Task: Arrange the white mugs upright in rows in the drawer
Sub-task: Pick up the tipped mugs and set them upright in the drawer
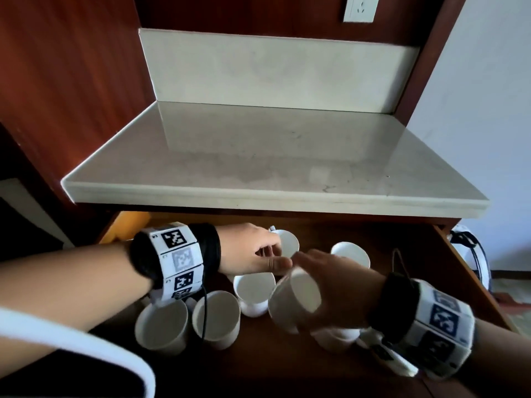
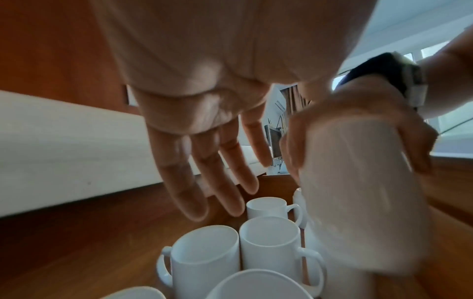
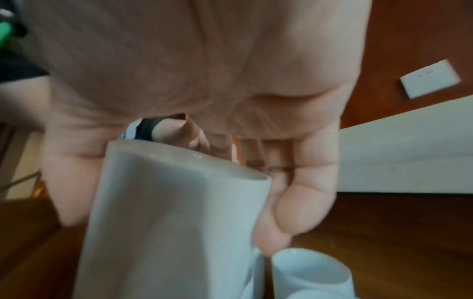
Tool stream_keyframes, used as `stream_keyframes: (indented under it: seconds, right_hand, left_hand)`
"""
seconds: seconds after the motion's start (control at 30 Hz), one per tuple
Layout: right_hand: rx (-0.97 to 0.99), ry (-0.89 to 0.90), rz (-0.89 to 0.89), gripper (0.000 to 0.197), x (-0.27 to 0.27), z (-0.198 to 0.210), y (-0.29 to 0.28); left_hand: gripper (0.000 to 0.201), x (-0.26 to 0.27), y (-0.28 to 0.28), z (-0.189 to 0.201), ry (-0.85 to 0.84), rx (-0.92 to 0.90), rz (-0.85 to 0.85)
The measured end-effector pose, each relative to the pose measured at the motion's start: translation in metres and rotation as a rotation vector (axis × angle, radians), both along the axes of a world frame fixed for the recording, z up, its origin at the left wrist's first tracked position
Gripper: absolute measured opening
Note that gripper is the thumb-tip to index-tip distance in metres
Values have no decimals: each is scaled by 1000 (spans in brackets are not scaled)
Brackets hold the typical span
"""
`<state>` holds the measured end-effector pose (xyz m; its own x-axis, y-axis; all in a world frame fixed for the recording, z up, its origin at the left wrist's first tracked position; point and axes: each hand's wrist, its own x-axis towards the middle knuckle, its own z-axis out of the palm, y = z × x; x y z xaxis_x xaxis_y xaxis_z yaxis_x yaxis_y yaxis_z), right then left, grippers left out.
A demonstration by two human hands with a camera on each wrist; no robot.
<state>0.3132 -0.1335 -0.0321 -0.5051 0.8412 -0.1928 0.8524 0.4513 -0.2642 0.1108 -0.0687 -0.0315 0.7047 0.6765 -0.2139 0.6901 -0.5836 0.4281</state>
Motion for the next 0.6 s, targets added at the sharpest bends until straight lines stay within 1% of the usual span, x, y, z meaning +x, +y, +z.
stream_keyframes:
  seconds: [0.1,0.2,0.23,0.37,0.47,0.6]
  right_hand:
    - [-54,-223,53,107,-18,-15,-2]
    - [-108,-363,68,121,-36,-30,-1]
    - [-129,-393,61,122,-39,-34,0]
    - [-169,-548,67,116,-50,-47,2]
    - [-171,-636,83,108,-56,-59,4]
    - [-137,-631,101,106,-59,-82,8]
  left_hand:
    - [80,-3,1,-8,134,-6,-27]
    - [87,-6,0,-14,183,4,-47]
    - [84,-7,0,-15,185,1,-45]
    - [57,-17,-1,-18,175,-1,-31]
    - [53,-22,-1,-21,175,8,-45]
    - [52,-21,3,-26,196,9,-69]
